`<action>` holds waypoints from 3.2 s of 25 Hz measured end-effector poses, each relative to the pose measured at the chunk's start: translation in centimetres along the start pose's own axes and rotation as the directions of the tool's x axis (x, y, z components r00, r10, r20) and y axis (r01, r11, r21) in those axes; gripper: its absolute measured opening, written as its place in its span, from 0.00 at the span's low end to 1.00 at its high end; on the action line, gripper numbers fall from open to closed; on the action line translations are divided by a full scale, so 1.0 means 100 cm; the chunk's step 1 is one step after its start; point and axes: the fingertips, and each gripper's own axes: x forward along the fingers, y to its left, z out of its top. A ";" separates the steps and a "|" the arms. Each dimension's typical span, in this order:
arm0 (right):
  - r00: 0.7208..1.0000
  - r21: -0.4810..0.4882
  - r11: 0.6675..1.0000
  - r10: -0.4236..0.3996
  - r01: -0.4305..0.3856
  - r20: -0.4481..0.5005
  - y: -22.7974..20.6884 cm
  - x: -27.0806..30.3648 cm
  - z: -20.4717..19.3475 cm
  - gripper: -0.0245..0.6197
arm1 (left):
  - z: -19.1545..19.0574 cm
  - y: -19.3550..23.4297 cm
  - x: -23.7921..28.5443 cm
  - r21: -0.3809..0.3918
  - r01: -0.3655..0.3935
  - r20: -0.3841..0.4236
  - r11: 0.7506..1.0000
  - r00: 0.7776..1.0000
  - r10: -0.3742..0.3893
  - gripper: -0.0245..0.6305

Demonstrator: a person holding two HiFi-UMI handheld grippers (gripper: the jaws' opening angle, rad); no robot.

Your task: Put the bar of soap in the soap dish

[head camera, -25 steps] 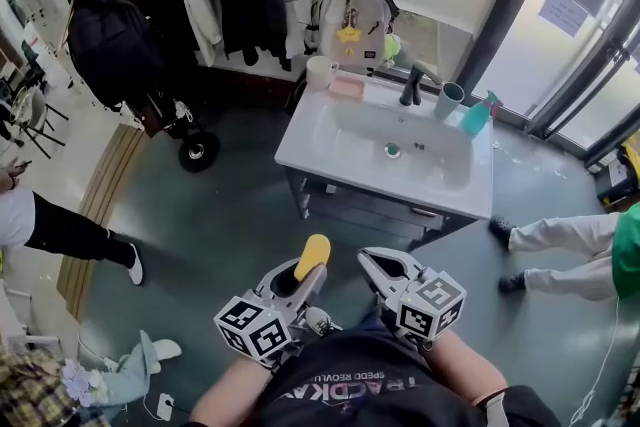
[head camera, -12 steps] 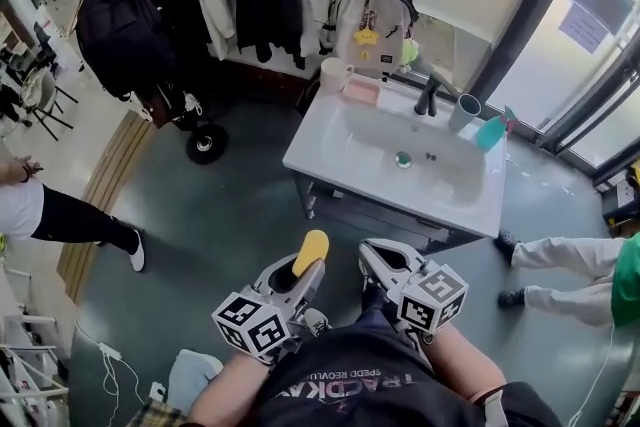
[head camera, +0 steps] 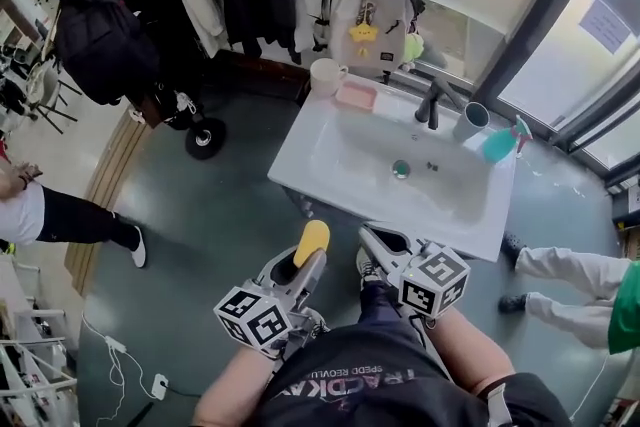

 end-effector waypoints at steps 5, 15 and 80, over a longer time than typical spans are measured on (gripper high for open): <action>1.000 -0.010 1.000 -0.016 0.016 -0.011 -0.053 0.014 0.018 0.05 | 0.012 0.009 0.056 -0.030 -0.003 0.010 1.000 1.000 0.003 0.23; 0.999 -0.014 0.999 -0.032 0.032 -0.039 -0.146 0.049 0.048 0.05 | 0.030 0.037 0.158 -0.105 -0.030 0.020 0.994 0.999 0.032 0.23; 0.941 0.016 0.976 -0.203 0.216 -0.272 -0.371 0.213 0.028 0.05 | 0.059 0.229 0.421 -0.412 -0.396 -0.083 0.821 0.913 0.398 0.23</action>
